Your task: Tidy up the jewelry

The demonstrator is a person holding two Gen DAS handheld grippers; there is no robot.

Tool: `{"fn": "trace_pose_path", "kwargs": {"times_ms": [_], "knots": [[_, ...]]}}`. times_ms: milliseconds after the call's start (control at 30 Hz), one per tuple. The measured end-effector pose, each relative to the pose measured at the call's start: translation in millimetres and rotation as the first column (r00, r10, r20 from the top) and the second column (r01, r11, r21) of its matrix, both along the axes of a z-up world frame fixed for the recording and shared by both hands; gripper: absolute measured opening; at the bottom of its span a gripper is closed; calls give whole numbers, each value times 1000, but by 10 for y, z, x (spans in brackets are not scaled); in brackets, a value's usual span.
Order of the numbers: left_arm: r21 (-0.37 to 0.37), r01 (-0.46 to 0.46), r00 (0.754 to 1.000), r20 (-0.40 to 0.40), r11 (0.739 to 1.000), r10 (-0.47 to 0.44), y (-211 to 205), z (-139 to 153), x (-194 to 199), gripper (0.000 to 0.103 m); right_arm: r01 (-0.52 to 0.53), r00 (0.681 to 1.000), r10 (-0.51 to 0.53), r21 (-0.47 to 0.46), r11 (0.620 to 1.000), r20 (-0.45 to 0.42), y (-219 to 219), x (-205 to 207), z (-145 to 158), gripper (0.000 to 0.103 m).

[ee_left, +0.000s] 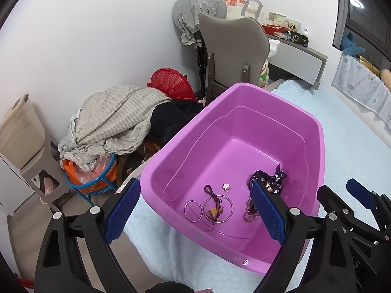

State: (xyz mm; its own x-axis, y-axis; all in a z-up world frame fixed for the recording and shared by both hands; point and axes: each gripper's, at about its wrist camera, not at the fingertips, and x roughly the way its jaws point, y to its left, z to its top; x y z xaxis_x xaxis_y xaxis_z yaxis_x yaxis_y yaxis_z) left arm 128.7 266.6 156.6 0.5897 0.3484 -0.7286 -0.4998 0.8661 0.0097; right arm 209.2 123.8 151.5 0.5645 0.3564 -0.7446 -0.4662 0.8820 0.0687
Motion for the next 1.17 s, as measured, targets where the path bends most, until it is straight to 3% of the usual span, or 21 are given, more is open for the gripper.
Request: {"fn": "trace_pose_path", "kwargs": {"times_ms": [1167], "knots": [[-39, -19, 1000, -8, 999, 19, 101, -82, -17, 89, -22, 1000, 22, -12, 1000, -4, 189, 17, -42, 64]]}}
